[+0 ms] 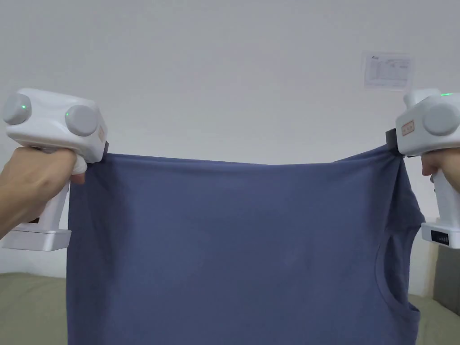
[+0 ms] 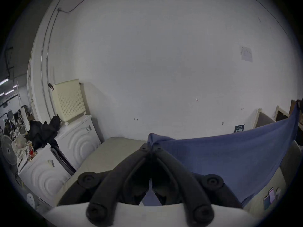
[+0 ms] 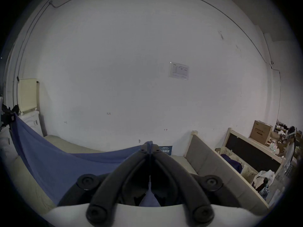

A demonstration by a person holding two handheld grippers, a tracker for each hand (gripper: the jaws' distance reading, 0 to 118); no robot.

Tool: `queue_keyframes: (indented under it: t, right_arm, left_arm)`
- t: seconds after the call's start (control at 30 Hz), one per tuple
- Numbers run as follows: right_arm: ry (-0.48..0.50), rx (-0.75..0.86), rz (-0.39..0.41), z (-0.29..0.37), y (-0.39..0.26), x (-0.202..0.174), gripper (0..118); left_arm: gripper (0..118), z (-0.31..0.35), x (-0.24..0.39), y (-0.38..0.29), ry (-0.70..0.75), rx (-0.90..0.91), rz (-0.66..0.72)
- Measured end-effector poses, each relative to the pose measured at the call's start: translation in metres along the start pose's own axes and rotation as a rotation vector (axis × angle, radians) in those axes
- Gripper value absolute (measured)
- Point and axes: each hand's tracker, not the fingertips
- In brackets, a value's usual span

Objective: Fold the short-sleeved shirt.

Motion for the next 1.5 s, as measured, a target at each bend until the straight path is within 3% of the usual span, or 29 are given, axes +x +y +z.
queue_keyframes:
  t: [0.1, 0.33, 0.63, 0.77, 0.97, 1.0, 1.23, 1.33, 1.5]
  right_arm:
    - [0.002, -0.002, -0.029, -0.023, -0.008, -0.004, 0]
    - [-0.001, -0.051, 0.001, -0.066, -0.053, -0.016, 0]
    - [0.049, -0.272, 0.025, -0.069, -0.205, -0.017, 0]
    - [0.086, -0.357, -0.045, -0.029, -0.284, -0.006, 0]
    - [0.149, -0.485, -0.067, 0.064, -0.375, 0.011, 0]
    - [0.187, -0.474, -0.123, 0.084, -0.389, 0.016, 0]
    - [0.194, -0.551, -0.133, 0.212, -0.465, 0.035, 0]
    - [0.204, -0.566, -0.139, 0.266, -0.487, 0.039, 0]
    - [0.214, -0.586, -0.108, 0.320, -0.515, 0.044, 0]
  left_arm:
    - [0, -0.030, 0.010, -0.010, 0.024, -0.012, -0.024]
    - [0, -0.087, 0.034, -0.054, 0.039, -0.057, -0.045]
    - [0, -0.111, 0.048, -0.177, -0.061, -0.205, -0.096]
    - [0, -0.089, 0.037, -0.248, -0.094, -0.284, -0.082]
    - [0, -0.011, 0.008, -0.346, -0.182, -0.354, -0.088]
    - [0, 0.005, 0.002, -0.360, -0.171, -0.358, -0.072]
    - [0, 0.095, -0.032, -0.451, -0.202, -0.417, -0.083]
    - [0, 0.134, -0.050, -0.482, -0.219, -0.448, -0.025]
    - [0, 0.185, -0.076, -0.513, -0.223, -0.466, 0.006]
